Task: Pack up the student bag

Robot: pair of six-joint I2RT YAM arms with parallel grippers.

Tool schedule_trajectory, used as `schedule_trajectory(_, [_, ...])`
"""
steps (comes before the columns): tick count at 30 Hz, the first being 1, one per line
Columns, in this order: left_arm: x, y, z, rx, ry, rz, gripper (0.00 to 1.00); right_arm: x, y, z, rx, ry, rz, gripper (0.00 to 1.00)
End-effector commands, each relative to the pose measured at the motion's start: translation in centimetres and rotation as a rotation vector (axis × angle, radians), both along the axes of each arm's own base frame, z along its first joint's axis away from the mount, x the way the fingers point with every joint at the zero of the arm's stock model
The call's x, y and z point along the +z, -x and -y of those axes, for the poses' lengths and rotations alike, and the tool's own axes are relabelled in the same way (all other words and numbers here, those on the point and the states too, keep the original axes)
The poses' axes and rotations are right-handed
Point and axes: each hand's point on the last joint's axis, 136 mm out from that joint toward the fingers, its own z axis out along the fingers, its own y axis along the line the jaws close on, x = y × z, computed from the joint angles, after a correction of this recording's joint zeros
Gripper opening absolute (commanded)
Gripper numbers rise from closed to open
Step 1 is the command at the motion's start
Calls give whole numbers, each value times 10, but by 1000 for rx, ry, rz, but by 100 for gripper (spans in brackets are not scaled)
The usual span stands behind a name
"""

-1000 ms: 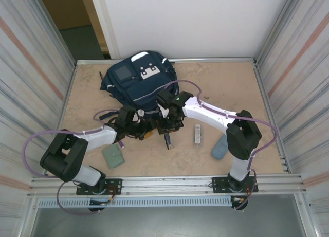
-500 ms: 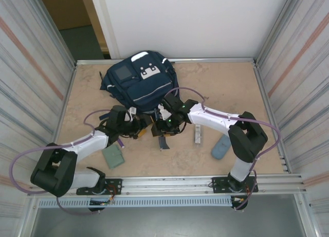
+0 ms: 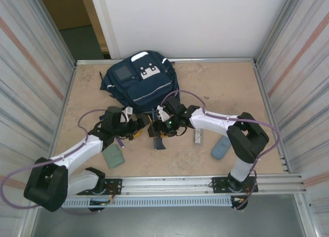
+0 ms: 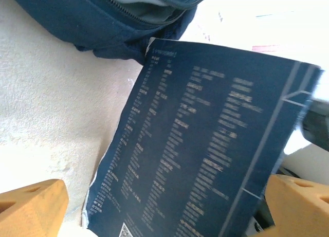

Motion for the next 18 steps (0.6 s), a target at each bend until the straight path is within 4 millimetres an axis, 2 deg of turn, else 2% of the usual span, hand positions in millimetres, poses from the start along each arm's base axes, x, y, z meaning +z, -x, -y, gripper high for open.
schedule_trajectory(1, [-1,4,-6,-11,-33,42,99,0,6,-8,33,-45,-8,66])
schedule_trajectory(8, [0,4,7,-55,31,21,95,-4,11,-17,73,-58,19,67])
schedule_trajectory(13, [25,2,11,-80,77,117,94,-5,12,-21,72,-66,14,67])
schedule_trajectory(15, [24,2,10,-82,64,126,94,-8,12,-21,75,-57,18,67])
schedule_trajectory(18, [12,1,10,-80,44,84,89,-7,13,-22,73,-59,14,67])
